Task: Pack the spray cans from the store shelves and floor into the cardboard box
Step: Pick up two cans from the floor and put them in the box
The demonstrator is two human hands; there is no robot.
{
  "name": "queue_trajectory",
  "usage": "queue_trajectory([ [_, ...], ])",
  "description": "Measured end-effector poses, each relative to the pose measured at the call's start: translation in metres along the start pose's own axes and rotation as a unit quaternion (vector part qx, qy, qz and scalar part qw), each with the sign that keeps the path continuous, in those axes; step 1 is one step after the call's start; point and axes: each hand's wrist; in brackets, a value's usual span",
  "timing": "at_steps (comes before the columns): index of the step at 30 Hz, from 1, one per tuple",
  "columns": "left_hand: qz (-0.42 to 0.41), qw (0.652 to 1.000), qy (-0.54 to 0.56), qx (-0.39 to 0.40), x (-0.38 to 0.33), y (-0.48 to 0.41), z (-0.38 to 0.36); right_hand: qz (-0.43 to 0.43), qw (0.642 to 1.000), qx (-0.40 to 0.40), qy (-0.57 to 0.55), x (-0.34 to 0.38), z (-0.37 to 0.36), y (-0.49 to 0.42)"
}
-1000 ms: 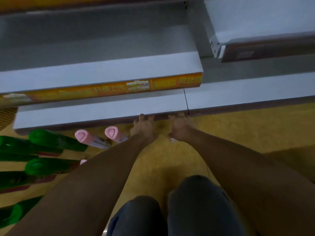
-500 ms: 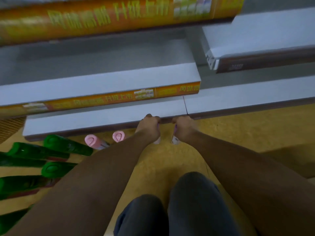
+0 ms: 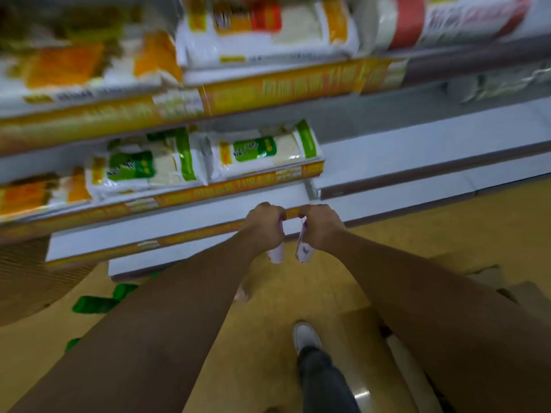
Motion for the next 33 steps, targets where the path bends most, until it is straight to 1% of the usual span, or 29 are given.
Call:
queue_trajectory([
  [4,-0.053,0.998,-0.014,0.024,-0.068,0.038,0.061,0.002,0.999,-0.033,0.022,0.001,0.079,0.067],
  [8,-0.12,0.991,-0.035,0.052,-0.149,0.07,0.108,-0.009,0.996,-0.067,0.05,-0.013,0.151,0.132],
  [12,-0.181,0.977,-0.084,0.073,-0.232,0.1,0.137,-0.04,0.994,-0.089,0.057,-0.04,0.211,0.193],
  [16,-0.227,0.966,-0.107,0.061,-0.315,0.128,0.152,-0.075,0.99,-0.098,0.069,-0.076,0.265,0.252],
  [20,-0.266,0.959,-0.084,0.042,-0.386,0.152,0.156,-0.113,0.98,-0.131,0.094,-0.121,0.307,0.312],
  [25,-0.286,0.956,-0.057,0.027,-0.479,0.179,0.146,-0.165,0.968,-0.168,0.091,-0.179,0.341,0.391],
  [29,-0.331,0.941,-0.065,0.02,-0.553,0.2,0.123,-0.198,0.955,-0.207,0.071,-0.229,0.36,0.454],
  [33,-0.379,0.921,-0.085,0.021,-0.611,0.213,0.088,-0.229,0.946,-0.217,0.071,-0.274,0.366,0.508],
])
Point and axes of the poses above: each hand's wrist, its own y-axis away from the middle knuckle, its own z-axis out of the back of the hand, x = y × z, and after that the axes turned 15 degrees about y, right-handed
